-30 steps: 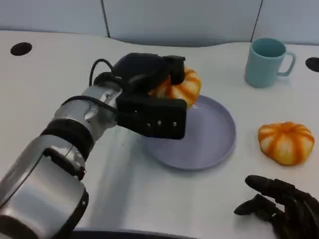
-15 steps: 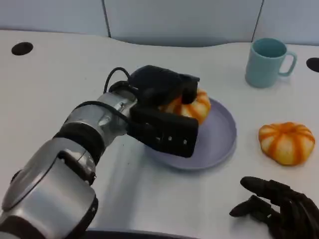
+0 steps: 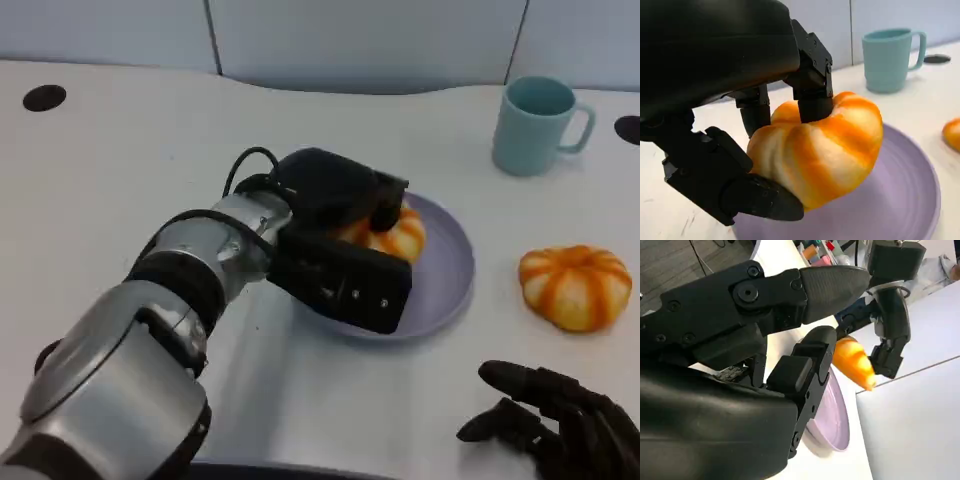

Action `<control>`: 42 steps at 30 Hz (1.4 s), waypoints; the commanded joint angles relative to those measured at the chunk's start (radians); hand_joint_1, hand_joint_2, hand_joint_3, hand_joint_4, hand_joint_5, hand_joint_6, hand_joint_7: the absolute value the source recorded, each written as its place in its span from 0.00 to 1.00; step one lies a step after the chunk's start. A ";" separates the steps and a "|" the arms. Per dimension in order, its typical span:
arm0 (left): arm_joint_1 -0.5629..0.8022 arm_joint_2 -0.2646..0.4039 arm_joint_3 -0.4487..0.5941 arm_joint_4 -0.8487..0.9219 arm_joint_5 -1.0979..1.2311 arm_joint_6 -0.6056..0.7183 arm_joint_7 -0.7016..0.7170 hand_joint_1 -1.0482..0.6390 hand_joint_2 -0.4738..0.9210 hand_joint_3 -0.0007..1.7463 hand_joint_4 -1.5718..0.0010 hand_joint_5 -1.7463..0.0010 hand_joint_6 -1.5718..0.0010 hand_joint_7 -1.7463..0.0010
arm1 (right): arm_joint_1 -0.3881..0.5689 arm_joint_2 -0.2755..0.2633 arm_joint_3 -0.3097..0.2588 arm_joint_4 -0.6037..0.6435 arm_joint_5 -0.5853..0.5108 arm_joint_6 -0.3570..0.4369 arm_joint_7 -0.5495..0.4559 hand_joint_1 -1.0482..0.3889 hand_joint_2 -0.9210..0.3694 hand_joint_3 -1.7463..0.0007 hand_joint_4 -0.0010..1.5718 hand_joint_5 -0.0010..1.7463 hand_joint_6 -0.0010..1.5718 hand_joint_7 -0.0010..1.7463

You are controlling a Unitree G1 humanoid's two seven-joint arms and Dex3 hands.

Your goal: Grasp the bread from the table and place it into the plate.

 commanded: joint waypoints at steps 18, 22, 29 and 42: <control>-0.051 -0.004 0.007 0.000 -0.003 0.030 -0.105 0.23 0.98 0.00 1.00 0.67 0.77 0.87 | 0.007 -0.008 -0.002 0.004 0.007 0.011 -0.009 0.18 0.00 0.85 0.40 0.62 0.62 0.09; -0.052 -0.001 0.011 0.000 -0.008 0.030 -0.112 0.22 0.98 0.00 1.00 0.70 0.77 0.88 | 0.007 -0.007 -0.001 0.005 0.007 0.004 -0.008 0.18 0.00 0.85 0.40 0.62 0.62 0.09; -0.048 0.026 0.071 -0.005 -0.066 0.000 -0.148 0.20 1.00 0.01 1.00 0.67 0.79 0.89 | 0.007 -0.008 -0.001 0.000 0.012 0.015 -0.012 0.18 0.00 0.84 0.40 0.62 0.62 0.10; 0.002 0.103 0.245 -0.041 -0.259 -0.135 -0.217 0.23 1.00 0.05 0.97 0.61 0.78 0.90 | 0.000 -0.019 -0.006 0.014 0.017 0.014 0.001 0.18 0.00 0.85 0.39 0.63 0.62 0.11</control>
